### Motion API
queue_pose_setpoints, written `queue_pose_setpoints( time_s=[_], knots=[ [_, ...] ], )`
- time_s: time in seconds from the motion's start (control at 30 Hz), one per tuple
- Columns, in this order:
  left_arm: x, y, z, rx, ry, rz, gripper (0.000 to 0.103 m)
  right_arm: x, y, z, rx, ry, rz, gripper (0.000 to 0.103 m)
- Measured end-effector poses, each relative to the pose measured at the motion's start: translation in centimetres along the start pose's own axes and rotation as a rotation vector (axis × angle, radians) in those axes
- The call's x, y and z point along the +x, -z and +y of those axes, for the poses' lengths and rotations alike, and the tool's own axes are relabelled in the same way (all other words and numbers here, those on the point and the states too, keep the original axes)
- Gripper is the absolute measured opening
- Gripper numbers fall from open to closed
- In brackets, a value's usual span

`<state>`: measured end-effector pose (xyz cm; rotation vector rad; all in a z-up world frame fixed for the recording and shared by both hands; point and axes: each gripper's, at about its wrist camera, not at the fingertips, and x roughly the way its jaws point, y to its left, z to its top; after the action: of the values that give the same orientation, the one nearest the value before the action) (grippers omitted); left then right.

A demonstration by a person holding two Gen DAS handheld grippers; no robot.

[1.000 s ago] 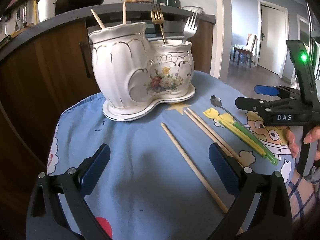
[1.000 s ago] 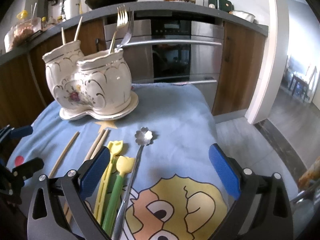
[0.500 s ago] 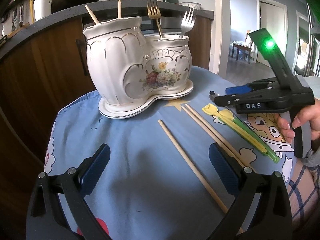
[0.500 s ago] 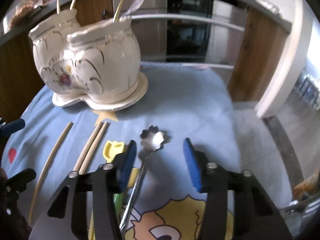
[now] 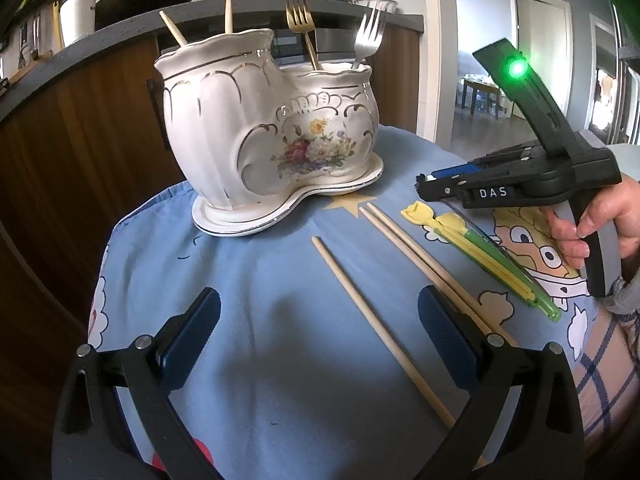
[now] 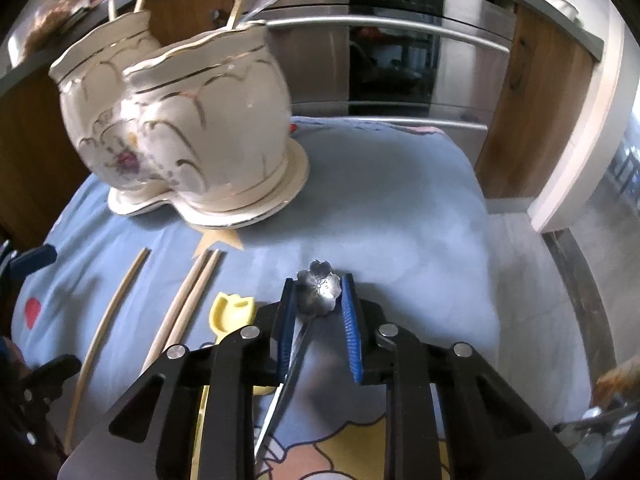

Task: Organize utensils
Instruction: 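Grasp the flower-handled spoon with right tool while left grasps a chopstick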

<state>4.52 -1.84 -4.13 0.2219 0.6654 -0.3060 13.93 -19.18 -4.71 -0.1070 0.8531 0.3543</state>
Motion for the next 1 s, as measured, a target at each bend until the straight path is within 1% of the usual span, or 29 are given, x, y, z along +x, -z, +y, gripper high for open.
queue_pose_setpoints(
  time_s=[0.03,0.07,0.1,0.3,0.37,0.43,0.47,0.53,0.6,0.67,0.77,0.83,0.87,0.93,1.0],
  knots=[
    [0.0,0.0,-0.2,0.009,-0.009,0.002,0.097,-0.3,0.1,0.0,-0.002,0.001,-0.013,0.024],
    [0.0,0.0,-0.3,0.016,-0.015,0.004,0.097,-0.5,0.1,0.0,0.000,0.002,-0.024,0.007],
    [0.0,-0.1,-0.6,0.023,-0.018,0.009,0.097,-1.0,0.2,-0.1,0.006,-0.002,-0.044,0.004],
    [-0.3,-0.2,-1.8,0.042,-0.004,0.030,0.097,-2.6,0.5,-0.5,0.022,-0.034,-0.095,0.003],
    [-0.3,-0.1,-1.9,0.032,0.014,0.044,0.090,-3.1,0.6,-0.7,0.027,-0.040,-0.109,0.003],
    [-0.4,-0.1,-1.9,0.015,0.026,0.066,0.079,-3.7,0.7,-0.8,0.029,-0.038,-0.132,0.003],
    [-0.4,0.0,-2.0,0.011,0.033,0.076,0.075,-4.2,0.8,-0.9,0.027,-0.036,-0.146,0.003],
    [-0.3,0.1,-2.3,0.012,0.042,0.104,0.060,-4.6,1.0,-1.0,0.029,-0.043,-0.159,0.003],
    [-0.3,0.2,-2.7,0.015,0.048,0.122,0.051,-5.0,1.3,-1.0,0.032,-0.051,-0.171,0.003],
    [-0.4,0.3,-3.3,0.026,0.041,0.143,0.049,-5.2,1.3,-1.2,0.033,-0.053,-0.181,0.003],
    [0.0,0.4,-3.7,0.038,0.015,0.171,0.040,-6.1,1.5,-1.3,0.037,-0.069,-0.211,0.003],
    [0.2,0.5,-3.5,0.028,0.017,0.187,0.028,-6.3,1.3,-1.5,0.038,-0.080,-0.233,0.003],
    [0.3,0.4,-3.4,0.022,0.019,0.189,0.027,-6.7,1.3,-1.6,0.037,-0.086,-0.248,0.003],
    [0.4,0.3,-3.1,0.019,0.016,0.191,0.013,-7.5,1.4,-1.6,0.033,-0.099,-0.287,0.003],
    [0.6,0.1,-2.6,0.010,0.021,0.193,0.008,-8.3,1.4,-1.5,0.027,-0.108,-0.323,0.003]
  ],
)
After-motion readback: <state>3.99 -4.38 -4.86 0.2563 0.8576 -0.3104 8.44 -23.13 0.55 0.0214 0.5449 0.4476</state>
